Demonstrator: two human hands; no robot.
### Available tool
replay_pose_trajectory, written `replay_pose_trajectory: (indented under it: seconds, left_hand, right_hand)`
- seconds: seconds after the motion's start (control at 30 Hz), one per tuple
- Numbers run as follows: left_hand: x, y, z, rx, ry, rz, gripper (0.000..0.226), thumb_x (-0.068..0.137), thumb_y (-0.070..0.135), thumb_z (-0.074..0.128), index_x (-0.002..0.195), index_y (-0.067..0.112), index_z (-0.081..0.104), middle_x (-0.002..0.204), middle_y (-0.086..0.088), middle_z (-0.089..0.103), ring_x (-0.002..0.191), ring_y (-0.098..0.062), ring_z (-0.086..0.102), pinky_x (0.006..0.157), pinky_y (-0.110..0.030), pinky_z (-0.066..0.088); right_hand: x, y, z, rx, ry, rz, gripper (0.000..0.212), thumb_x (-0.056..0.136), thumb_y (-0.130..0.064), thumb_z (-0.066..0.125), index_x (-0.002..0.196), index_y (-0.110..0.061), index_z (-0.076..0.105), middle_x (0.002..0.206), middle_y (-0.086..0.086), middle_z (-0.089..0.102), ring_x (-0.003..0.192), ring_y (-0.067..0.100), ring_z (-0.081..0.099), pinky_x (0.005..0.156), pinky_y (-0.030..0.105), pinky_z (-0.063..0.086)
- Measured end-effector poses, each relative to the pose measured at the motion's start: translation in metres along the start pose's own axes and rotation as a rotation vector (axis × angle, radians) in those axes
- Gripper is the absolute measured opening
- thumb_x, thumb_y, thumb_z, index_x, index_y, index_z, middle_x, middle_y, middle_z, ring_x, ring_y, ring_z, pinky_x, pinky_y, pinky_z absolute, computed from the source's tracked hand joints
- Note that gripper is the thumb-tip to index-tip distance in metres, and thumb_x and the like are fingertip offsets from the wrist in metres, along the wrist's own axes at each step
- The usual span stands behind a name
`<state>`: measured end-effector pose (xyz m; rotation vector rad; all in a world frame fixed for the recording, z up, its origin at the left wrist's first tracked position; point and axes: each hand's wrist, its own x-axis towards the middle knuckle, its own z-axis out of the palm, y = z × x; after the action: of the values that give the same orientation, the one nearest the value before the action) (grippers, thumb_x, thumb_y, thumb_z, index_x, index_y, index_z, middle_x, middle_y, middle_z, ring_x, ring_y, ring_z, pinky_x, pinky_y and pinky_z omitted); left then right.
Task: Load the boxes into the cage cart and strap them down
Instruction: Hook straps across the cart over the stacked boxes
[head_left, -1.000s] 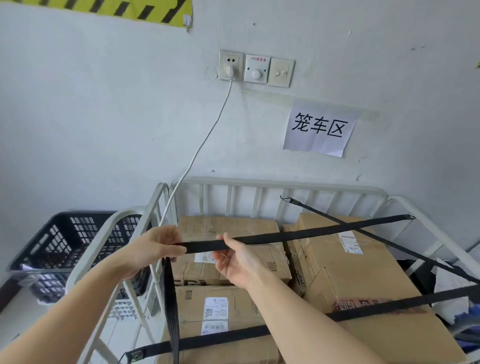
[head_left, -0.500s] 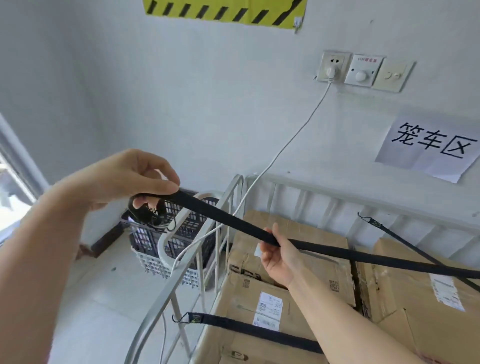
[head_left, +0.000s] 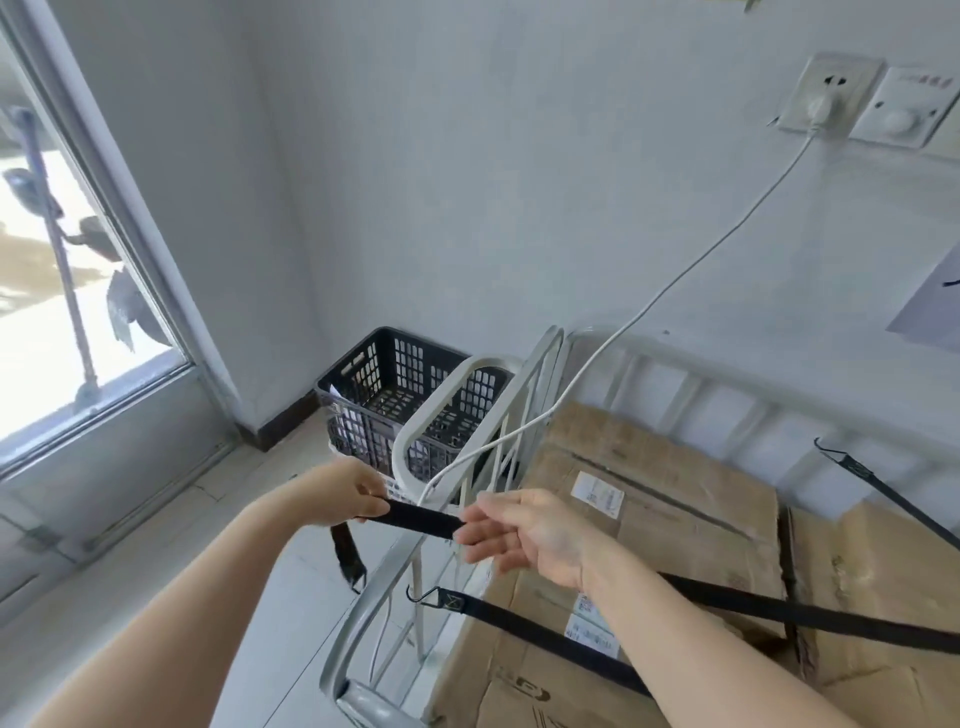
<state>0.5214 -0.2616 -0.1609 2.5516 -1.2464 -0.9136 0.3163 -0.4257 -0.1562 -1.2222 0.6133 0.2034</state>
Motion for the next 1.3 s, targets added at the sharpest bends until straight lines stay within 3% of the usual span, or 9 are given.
replay_pose_trajectory:
  seconds: [0.1, 0.2, 0.37, 0.47, 0.6, 0.73, 0.9, 1.2, 1.3]
  left_hand:
    - [0.005, -0.01, 0.012, -0.03, -0.004, 0.001, 0.01, 0.093, 0.028, 0.061, 0.085, 0.023, 0.063, 0.082, 0.01, 0.059, 0.074, -0.005, 0.054, 0.068, -0.017, 0.042]
    - [0.01, -0.022, 0.018, -0.074, 0.009, 0.009, 0.009, 0.093, 0.03, 0.061, 0.087, 0.023, 0.062, 0.09, 0.007, 0.056, 0.086, -0.013, 0.054, 0.074, -0.024, 0.041]
    - [0.02, -0.04, 0.037, -0.095, -0.061, -0.116, 0.021, 0.09, 0.042, 0.061, 0.076, 0.026, 0.056, 0.076, 0.004, 0.051, 0.069, -0.012, 0.051, 0.058, -0.021, 0.037]
    - [0.021, -0.045, 0.053, -0.157, -0.222, -0.262, 0.044, 0.094, 0.053, 0.047, 0.076, 0.014, 0.052, 0.052, 0.001, 0.05, 0.037, -0.011, 0.051, 0.048, -0.022, 0.044]
    - [0.029, -0.051, 0.073, -0.371, -0.295, -0.458, 0.068, 0.094, 0.062, 0.036, 0.08, -0.001, 0.059, 0.053, -0.007, 0.064, 0.043, -0.023, 0.063, 0.05, -0.025, 0.053]
    - [0.041, -0.064, 0.098, -0.599, -0.226, -0.47, 0.021, 0.085, 0.016, 0.066, 0.071, 0.005, 0.055, 0.06, -0.01, 0.061, 0.055, -0.026, 0.063, 0.056, -0.031, 0.056]
    - [0.052, -0.089, 0.121, -0.863, -0.219, -0.603, 0.021, 0.083, -0.012, 0.051, 0.1, 0.001, 0.048, 0.088, -0.023, 0.066, 0.058, -0.03, 0.064, 0.06, -0.034, 0.053]
    - [0.068, -0.086, 0.124, -1.103, 0.077, -0.769, 0.015, 0.1, 0.013, 0.041, 0.103, 0.002, 0.05, 0.07, -0.012, 0.052, 0.05, -0.017, 0.033, 0.051, -0.025, 0.031]
    - [0.064, -0.088, 0.128, -0.892, 0.067, -0.648, 0.021, 0.098, 0.02, 0.043, 0.096, 0.004, 0.057, 0.061, -0.01, 0.047, 0.048, -0.017, 0.032, 0.051, -0.025, 0.026]
  right_hand:
    - [0.022, -0.001, 0.015, -0.346, 0.243, -0.133, 0.026, 0.097, -0.027, 0.059, 0.117, -0.013, 0.068, 0.111, -0.005, 0.069, 0.099, 0.007, 0.062, 0.084, 0.023, 0.051]
    - [0.041, 0.014, 0.025, -0.679, 0.164, 0.032, 0.034, 0.096, -0.035, 0.059, 0.124, -0.018, 0.064, 0.119, -0.005, 0.065, 0.114, 0.014, 0.058, 0.099, 0.029, 0.042]
    - [0.066, 0.036, 0.032, -0.74, 0.194, 0.104, 0.018, 0.095, -0.024, 0.06, 0.076, -0.026, 0.063, 0.067, -0.004, 0.06, 0.068, 0.013, 0.055, 0.076, 0.032, 0.046]
    - [0.075, 0.041, 0.033, -0.736, 0.175, 0.154, 0.022, 0.093, -0.023, 0.063, 0.071, -0.026, 0.063, 0.071, 0.0, 0.061, 0.069, 0.014, 0.054, 0.073, 0.029, 0.043]
    - [0.082, 0.054, 0.037, -0.726, 0.126, 0.203, 0.012, 0.091, -0.022, 0.064, 0.082, -0.017, 0.071, 0.073, 0.001, 0.064, 0.068, 0.011, 0.056, 0.068, 0.023, 0.042]
    - [0.086, 0.066, 0.035, -0.705, 0.099, 0.251, 0.019, 0.09, -0.018, 0.066, 0.072, -0.024, 0.066, 0.063, -0.005, 0.06, 0.055, 0.001, 0.052, 0.052, 0.011, 0.037]
    - [0.087, 0.075, 0.032, -0.662, 0.062, 0.297, 0.003, 0.09, -0.018, 0.067, 0.089, -0.02, 0.07, 0.066, -0.004, 0.062, 0.057, 0.001, 0.053, 0.051, 0.007, 0.037]
    - [0.09, 0.088, 0.028, -0.593, 0.026, 0.333, 0.011, 0.091, -0.024, 0.067, 0.099, -0.018, 0.073, 0.073, -0.006, 0.065, 0.062, 0.0, 0.056, 0.048, 0.007, 0.039]
    - [0.09, 0.09, 0.026, -0.54, 0.051, 0.328, 0.009, 0.09, -0.028, 0.068, 0.092, -0.021, 0.074, 0.092, -0.003, 0.067, 0.084, 0.007, 0.059, 0.074, 0.014, 0.045]
